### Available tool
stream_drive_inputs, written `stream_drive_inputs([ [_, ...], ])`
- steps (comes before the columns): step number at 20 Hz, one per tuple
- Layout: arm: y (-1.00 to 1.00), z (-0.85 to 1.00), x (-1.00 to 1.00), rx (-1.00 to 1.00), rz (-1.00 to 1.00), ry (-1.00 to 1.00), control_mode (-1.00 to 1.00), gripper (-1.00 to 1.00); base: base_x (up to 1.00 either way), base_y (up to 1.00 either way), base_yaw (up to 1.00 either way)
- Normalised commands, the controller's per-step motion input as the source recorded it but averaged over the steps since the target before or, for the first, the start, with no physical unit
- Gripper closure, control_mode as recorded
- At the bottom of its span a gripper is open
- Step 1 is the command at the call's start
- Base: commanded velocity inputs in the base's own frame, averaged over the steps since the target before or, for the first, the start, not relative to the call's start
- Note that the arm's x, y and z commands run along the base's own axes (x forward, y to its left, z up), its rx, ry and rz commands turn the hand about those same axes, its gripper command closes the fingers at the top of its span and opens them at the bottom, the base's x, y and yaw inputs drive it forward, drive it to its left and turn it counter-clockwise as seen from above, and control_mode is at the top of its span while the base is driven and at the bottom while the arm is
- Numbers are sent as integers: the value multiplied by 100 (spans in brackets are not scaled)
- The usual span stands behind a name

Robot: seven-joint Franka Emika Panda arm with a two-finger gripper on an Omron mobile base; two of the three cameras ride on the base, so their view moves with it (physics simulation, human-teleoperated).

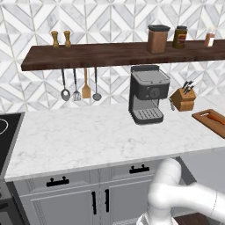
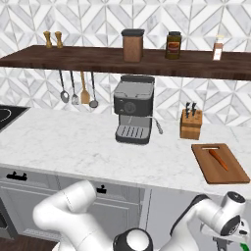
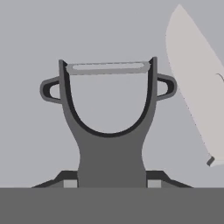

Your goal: Place the appropriate cutting tool for cutting the carrot skin on the cutting board.

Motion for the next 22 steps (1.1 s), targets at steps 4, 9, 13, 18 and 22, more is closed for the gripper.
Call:
stream_drive_inputs([
  [4, 5, 15, -4, 0, 0, -2, -100, 100, 0, 0, 0],
  [9, 30, 99, -20, 0, 0, 0, -100, 100, 0, 0, 0],
  [13, 42, 100, -35, 0, 0, 0, -100, 100, 0, 0, 0],
  [18, 43, 100, 6, 0, 0, 0, -100, 100, 0, 0, 0],
  [22, 34, 74, 94, 0, 0, 0, -100, 100, 0, 0, 0],
])
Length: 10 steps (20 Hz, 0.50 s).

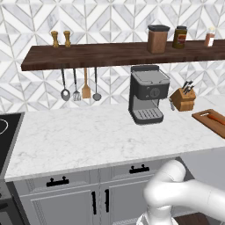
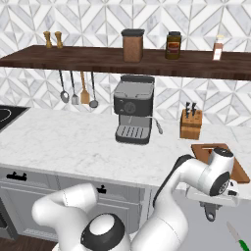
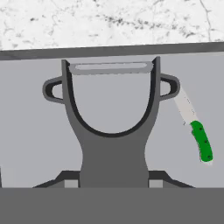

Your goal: Place the appropriate cutting tool for cutting the carrot skin on the cutting board.

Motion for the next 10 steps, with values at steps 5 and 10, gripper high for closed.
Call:
stream_drive_inputs([
  [5, 8, 48, 100, 0, 1, 0, -100, 100, 0, 0, 0],
  [10, -24, 37, 63, 3, 19, 0, -100, 100, 0, 0, 0],
])
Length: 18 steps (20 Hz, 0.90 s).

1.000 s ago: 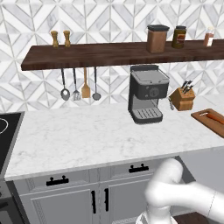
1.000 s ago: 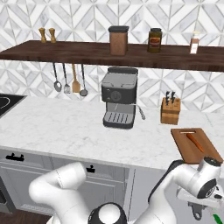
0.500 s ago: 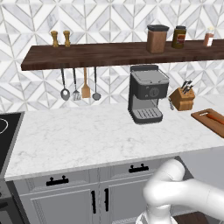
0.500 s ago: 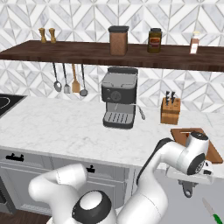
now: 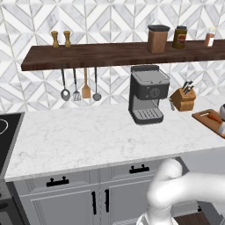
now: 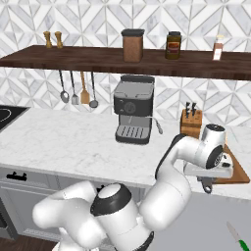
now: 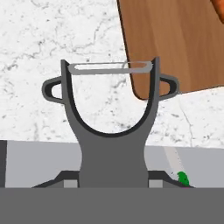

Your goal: Place the appropriate cutting tool for cutting the carrot skin on the cutting board.

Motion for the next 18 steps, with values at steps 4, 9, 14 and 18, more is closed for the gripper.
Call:
stream_drive_inputs([
  [4, -3, 2, 74, 0, 18, 0, -100, 100, 0, 0, 0],
  [9, 0, -2, 74, 0, 9, 0, -100, 100, 0, 0, 0],
  [14, -17, -15, 55, 2, 7, 0, -100, 100, 0, 0, 0],
  [18, -38, -31, 32, 4, 7, 0, -100, 100, 0, 0, 0],
])
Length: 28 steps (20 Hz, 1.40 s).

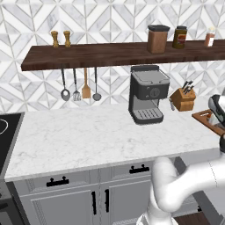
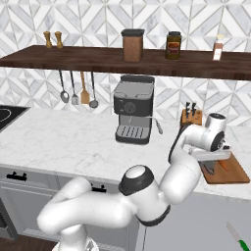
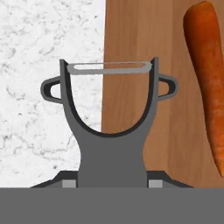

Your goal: Place the appropriate cutting tool for cutting the carrot skin on the cutting board.

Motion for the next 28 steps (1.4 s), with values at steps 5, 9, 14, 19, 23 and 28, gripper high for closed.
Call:
stream_drive_inputs([
  [5, -42, -33, 11, 4, 8, 0, -100, 100, 0, 0, 0],
  [9, -19, -28, 10, 2, 6, 0, -100, 100, 0, 0, 0],
  [14, 1, -23, 7, 0, 4, 0, -100, -100, 0, 0, 0],
  [19, 5, -4, -4, 0, 1, -3, -100, -100, 0, 0, 0],
  [23, 28, 8, -18, 0, 0, -7, -100, -100, 0, 0, 0],
  [28, 61, 21, -42, -2, 0, -13, -100, -100, 0, 0, 0],
])
